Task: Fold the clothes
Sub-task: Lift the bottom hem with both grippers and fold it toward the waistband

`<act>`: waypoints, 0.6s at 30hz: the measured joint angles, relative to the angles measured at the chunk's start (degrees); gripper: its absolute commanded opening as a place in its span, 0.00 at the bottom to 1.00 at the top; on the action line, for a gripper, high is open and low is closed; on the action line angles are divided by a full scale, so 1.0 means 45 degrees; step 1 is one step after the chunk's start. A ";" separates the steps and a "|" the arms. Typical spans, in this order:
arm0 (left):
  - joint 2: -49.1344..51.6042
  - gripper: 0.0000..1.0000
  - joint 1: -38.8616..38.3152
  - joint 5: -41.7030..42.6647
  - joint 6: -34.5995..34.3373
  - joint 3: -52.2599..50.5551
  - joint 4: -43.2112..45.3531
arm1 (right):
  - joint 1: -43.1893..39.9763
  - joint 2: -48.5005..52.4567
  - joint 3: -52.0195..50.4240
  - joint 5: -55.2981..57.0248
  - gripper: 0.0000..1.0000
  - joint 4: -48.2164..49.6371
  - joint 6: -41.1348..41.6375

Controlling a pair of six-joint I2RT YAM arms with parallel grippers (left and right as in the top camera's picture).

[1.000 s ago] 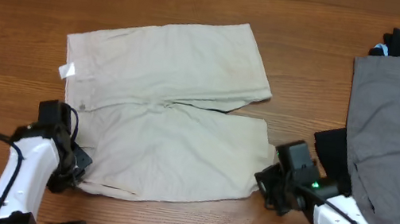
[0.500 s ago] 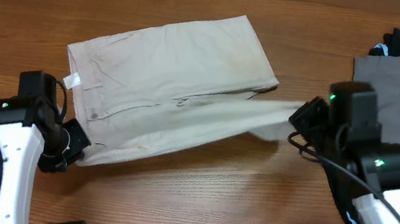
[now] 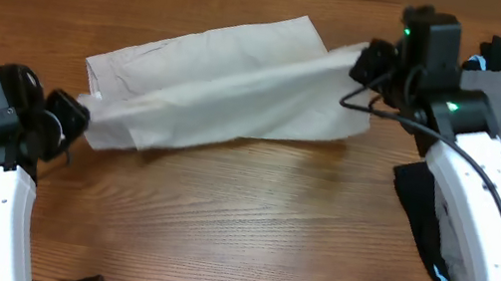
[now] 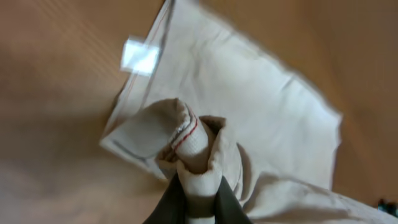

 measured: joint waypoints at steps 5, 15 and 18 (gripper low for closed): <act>0.1030 0.04 0.0000 0.0146 -0.0165 0.0019 0.1889 | 0.0005 0.0981 0.0024 0.0000 0.04 0.1477 -0.0418; 0.4575 0.06 -0.0126 0.0287 -0.0748 0.0024 0.5183 | 0.0029 0.3337 0.0068 -0.0112 0.04 0.3439 -0.0583; 0.5396 0.09 -0.0238 0.0287 -0.0908 0.0024 0.6188 | 0.0029 0.3701 0.0068 -0.0097 0.04 0.3837 -0.0583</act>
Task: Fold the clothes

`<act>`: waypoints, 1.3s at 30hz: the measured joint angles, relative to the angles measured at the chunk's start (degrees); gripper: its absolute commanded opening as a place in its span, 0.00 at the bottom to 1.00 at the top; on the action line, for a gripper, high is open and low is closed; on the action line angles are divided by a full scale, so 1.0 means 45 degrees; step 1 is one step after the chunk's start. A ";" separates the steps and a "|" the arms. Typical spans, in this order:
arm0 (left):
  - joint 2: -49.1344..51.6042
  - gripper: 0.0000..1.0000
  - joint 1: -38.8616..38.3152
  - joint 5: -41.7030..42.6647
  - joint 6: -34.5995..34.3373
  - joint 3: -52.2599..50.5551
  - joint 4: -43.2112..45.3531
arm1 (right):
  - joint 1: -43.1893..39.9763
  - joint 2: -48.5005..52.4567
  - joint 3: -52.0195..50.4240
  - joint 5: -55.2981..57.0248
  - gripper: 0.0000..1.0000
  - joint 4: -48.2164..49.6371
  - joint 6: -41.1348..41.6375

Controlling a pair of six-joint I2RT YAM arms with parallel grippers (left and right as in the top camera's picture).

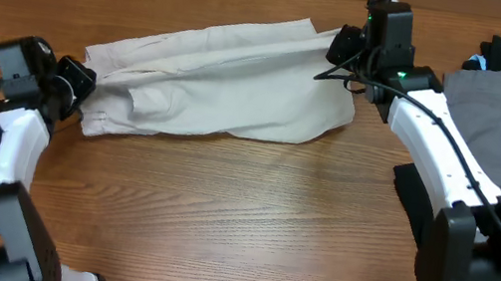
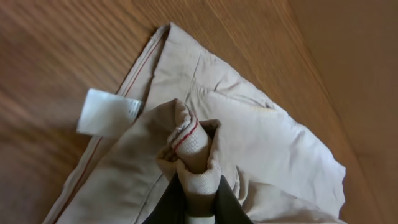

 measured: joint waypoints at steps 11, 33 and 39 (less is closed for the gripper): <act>0.1851 0.44 -0.0500 -0.0690 -0.0680 0.0000 0.2424 | 0.0087 0.1336 0.0034 0.0384 0.14 0.1511 -0.0083; 0.1894 0.50 -0.0194 0.3337 -0.1583 0.1481 0.2035 | -0.1428 0.1875 0.0291 -0.0500 1.00 -0.4051 -0.0238; 0.1919 0.52 -0.1642 0.3376 0.0874 0.1486 -0.1642 | -0.1355 0.1870 0.0306 -0.2181 0.97 -0.6047 -0.0248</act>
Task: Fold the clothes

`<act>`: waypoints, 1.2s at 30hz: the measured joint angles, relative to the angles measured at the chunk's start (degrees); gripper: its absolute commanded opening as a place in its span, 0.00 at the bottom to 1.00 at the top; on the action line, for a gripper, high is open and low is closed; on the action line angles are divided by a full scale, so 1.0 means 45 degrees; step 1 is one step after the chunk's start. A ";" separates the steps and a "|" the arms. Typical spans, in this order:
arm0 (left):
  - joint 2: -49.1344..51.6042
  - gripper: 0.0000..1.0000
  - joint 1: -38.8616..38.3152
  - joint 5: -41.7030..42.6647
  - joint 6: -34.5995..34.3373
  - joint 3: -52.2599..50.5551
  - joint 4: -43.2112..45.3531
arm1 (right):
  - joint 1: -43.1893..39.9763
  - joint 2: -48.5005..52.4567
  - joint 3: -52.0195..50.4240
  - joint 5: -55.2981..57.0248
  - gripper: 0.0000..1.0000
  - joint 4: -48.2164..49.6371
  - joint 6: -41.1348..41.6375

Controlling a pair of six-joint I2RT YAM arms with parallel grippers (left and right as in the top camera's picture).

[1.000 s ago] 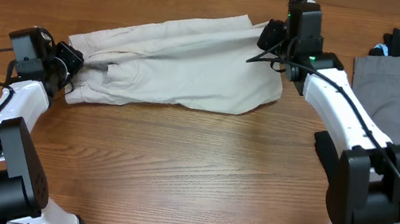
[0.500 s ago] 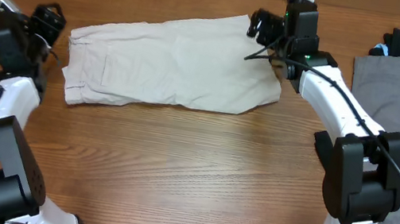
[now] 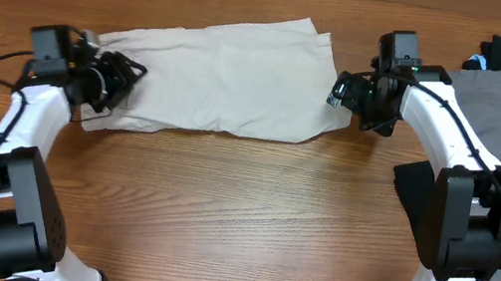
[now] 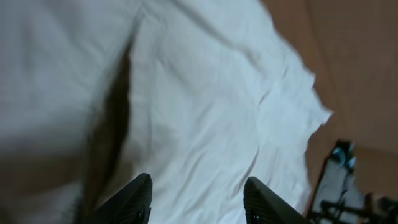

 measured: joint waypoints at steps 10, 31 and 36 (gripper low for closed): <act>0.0005 0.51 -0.0996 -0.1360 0.1239 0.0000 -0.0806 | 0.0097 -0.0010 -0.1948 -0.1292 0.89 0.1933 -0.0015; 0.0005 0.51 -0.0996 -0.1642 0.1345 0.0000 -0.2025 | 0.0102 -0.0078 -0.3492 -0.2735 0.04 0.5367 0.0015; 0.0005 0.47 -0.0996 -0.1642 0.1525 0.0000 -0.2676 | 0.0102 -0.0107 -0.3497 -0.2633 0.04 0.2103 0.0136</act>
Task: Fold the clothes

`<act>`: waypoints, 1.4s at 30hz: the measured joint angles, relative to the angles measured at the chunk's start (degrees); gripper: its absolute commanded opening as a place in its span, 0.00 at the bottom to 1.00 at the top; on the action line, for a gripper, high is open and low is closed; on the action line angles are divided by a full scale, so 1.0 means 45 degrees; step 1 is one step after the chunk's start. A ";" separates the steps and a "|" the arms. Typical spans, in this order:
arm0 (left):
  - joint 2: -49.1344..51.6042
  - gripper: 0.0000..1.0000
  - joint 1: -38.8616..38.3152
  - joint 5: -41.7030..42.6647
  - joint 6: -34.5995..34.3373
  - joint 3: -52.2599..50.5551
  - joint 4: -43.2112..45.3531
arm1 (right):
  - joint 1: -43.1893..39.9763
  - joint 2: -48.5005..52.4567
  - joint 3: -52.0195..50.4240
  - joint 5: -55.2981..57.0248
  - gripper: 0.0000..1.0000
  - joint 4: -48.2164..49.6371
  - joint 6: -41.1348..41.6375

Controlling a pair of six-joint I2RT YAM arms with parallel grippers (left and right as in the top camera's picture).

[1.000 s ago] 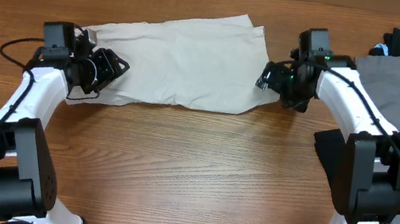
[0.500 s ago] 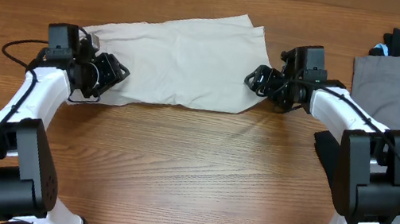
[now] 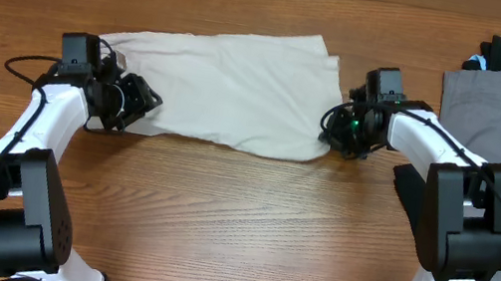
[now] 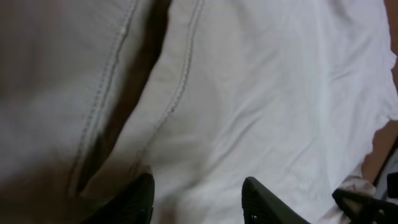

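A cream garment (image 3: 225,81) lies folded lengthwise on the wooden table (image 3: 238,219), running from left to right of centre. My left gripper (image 3: 141,101) sits low over its left near edge. In the left wrist view the left gripper (image 4: 198,194) is open, and its dark fingertips (image 4: 140,190) hover just above the seamed cloth (image 4: 249,93) with nothing between them. My right gripper (image 3: 332,133) is at the garment's right near corner; the overhead view does not show how its jaws stand.
A grey garment is spread at the right edge of the table, with a black cloth (image 3: 417,202) below it and black and blue fabric at the far right corner. Cables trail from both arms.
Both grippers have moved toward the near edge of the cream garment, the left one further right onto the cloth. The garment lies flatter. The left gripper is still open.
At first both grippers held the garment's ends off the table, the left shut on a bunched hem. Then the cloth was set down further back. By 1.2 s ago the left had let go and the garment lay folded; now both grippers are at its near edge.
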 measured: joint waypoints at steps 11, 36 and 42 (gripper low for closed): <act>0.0000 0.39 0.0005 0.0053 0.1447 0.0000 -0.2365 | 0.0151 -0.1117 -0.0005 0.3206 0.14 -0.5396 0.2098; 0.0000 0.44 0.0005 -0.0287 0.1758 0.0000 -0.1171 | -0.0680 -0.1962 0.0529 0.4726 0.74 0.1603 -0.2132; 0.0000 0.44 0.0005 -0.0291 0.1753 0.0000 -0.1127 | -0.0680 -0.0413 0.0529 0.4080 0.73 0.2365 -0.2288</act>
